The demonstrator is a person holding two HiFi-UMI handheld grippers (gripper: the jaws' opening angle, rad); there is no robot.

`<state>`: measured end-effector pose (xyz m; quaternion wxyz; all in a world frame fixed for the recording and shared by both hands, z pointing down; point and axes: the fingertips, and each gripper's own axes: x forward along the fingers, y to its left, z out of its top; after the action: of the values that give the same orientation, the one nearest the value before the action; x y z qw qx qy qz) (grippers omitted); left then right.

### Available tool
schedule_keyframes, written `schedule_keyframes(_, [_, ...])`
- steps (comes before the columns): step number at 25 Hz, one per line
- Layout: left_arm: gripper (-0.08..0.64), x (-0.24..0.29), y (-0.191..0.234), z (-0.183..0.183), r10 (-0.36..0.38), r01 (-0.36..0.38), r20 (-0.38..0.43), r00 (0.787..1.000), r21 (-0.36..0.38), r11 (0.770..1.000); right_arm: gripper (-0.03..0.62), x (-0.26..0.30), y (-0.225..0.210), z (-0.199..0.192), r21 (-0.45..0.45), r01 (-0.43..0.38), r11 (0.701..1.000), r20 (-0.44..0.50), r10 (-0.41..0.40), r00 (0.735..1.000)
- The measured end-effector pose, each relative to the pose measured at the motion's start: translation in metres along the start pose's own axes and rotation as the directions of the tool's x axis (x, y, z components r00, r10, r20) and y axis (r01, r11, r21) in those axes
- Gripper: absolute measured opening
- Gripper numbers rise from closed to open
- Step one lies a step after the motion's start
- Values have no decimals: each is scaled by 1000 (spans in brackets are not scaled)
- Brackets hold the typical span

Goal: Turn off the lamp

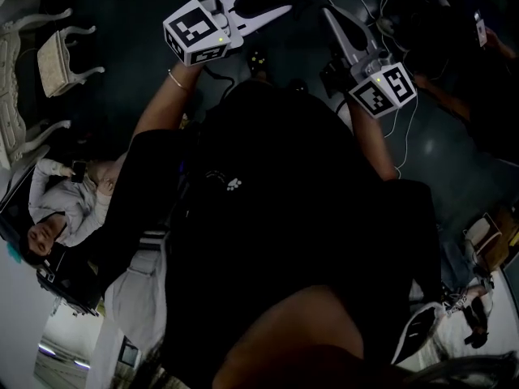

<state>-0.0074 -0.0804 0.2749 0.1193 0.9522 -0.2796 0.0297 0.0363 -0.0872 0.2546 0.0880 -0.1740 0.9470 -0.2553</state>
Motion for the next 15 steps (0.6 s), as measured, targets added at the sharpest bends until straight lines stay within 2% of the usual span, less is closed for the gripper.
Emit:
schedule_keyframes(9, [8,-14,-9,-6,-2,2,-1,1000,-5,1000,0,1,10,-9,-4,21,1000,-7,-21,1000])
schedule_keyframes(15, [8,-5,-12,-11,-13,13,-10,1000,-15,1000,0,-7,2,2,-21,46,999,17,-46,999])
